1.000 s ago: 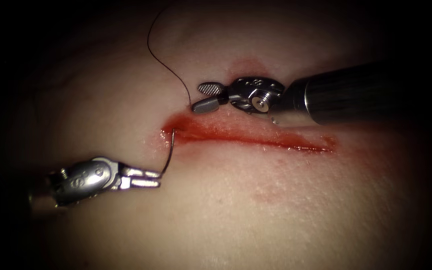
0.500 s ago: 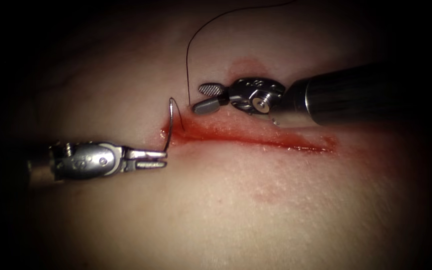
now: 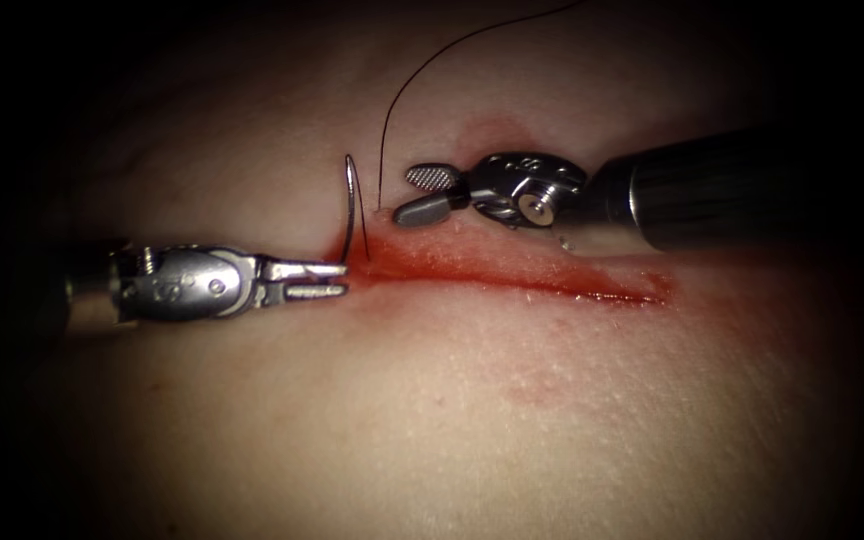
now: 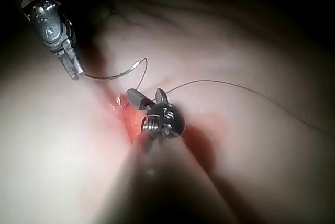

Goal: Wound Closure
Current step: Use the left gripper to pull the needle through, then pass the needle from the left gripper to the right gripper.

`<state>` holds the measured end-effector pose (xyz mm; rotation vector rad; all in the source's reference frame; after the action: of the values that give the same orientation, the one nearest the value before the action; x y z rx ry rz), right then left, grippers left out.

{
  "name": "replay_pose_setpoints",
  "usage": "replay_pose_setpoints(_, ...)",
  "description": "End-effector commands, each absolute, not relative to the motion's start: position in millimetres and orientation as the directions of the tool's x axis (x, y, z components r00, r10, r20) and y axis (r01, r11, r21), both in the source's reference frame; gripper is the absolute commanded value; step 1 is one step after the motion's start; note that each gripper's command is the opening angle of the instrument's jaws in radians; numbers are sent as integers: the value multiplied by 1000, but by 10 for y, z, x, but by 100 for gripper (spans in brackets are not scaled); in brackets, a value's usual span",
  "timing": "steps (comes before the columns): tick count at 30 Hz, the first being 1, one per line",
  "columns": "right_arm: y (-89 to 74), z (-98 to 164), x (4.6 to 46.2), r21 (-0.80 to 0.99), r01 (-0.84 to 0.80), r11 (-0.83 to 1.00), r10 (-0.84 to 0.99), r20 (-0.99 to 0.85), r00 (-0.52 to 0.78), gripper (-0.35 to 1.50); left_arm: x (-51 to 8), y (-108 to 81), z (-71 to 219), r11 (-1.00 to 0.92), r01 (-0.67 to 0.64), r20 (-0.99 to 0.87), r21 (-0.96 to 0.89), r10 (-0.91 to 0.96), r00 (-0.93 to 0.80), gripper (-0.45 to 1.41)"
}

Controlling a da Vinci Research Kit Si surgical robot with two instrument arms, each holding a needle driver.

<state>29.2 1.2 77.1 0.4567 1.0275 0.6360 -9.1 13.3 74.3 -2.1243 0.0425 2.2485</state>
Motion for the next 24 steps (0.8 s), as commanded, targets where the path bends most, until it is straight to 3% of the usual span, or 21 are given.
replay_pose_setpoints(1, 9, 774, 297, 626, -267, 733, 678, -638, 366, 128, -96, 135, 747, -998, -58, -999, -7, 10, -52, -35)
replay_pose_setpoints(24, 6, 772, 298, 625, -269, 733, 678, -638, 365, 128, -92, 191, 707, -989, -129, -998, 66, -65, -16, -35)
